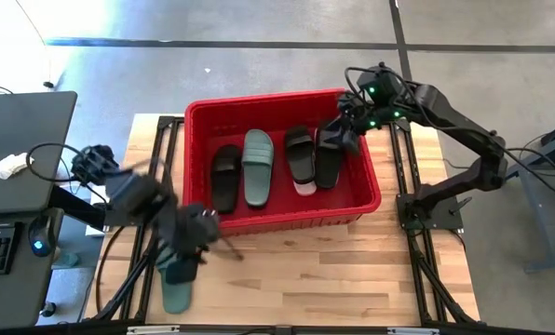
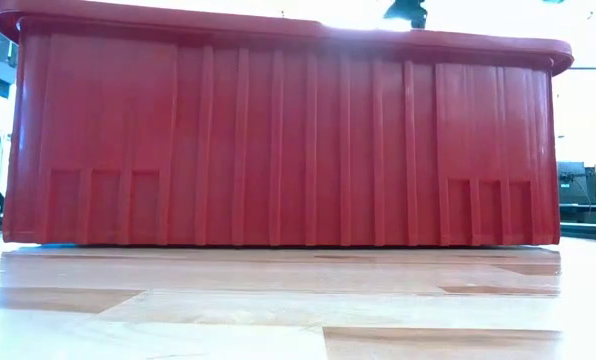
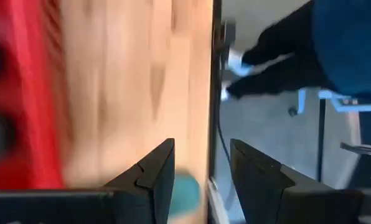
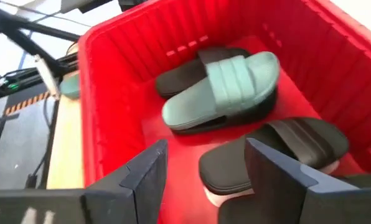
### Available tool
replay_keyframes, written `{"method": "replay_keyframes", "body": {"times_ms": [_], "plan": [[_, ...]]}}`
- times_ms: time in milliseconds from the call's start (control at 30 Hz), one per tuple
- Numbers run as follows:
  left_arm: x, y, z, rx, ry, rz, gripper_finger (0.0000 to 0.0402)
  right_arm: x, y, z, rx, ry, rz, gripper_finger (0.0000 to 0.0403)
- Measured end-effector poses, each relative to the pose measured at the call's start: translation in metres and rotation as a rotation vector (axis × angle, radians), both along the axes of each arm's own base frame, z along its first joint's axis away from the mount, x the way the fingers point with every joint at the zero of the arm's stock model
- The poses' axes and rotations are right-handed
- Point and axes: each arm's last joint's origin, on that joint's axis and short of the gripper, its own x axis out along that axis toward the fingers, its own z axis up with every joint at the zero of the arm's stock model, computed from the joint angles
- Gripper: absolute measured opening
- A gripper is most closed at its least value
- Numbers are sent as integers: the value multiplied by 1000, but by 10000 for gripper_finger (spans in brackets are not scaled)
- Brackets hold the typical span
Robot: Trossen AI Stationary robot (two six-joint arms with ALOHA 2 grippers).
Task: Pick and place slides into bin
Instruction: Stack the green slipper on top of the black slipper in the red bin
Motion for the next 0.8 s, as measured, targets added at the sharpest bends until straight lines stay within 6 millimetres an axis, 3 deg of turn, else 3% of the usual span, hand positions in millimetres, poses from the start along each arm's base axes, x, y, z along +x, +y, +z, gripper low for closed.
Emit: {"method": "replay_keyframes", "body": {"times_ms": [167, 300, 433, 600, 800], "plan": [[-18, -45, -24, -1, 315, 78, 138, 4, 12, 1, -5, -3, 52, 202], [-35, -81, -44, 99, 325, 82, 138, 9, 23, 0, -29, 4, 97, 202], [-53, -104, -74, 235, 348, 130, 138, 13, 33, 0, -107, 24, 108, 202], [-78, -118, -122, 397, 444, 157, 138, 17, 42, 0, -187, 36, 94, 202], [-95, -114, -177, 545, 457, 140, 138, 18, 47, 0, -178, 40, 71, 202]]}}
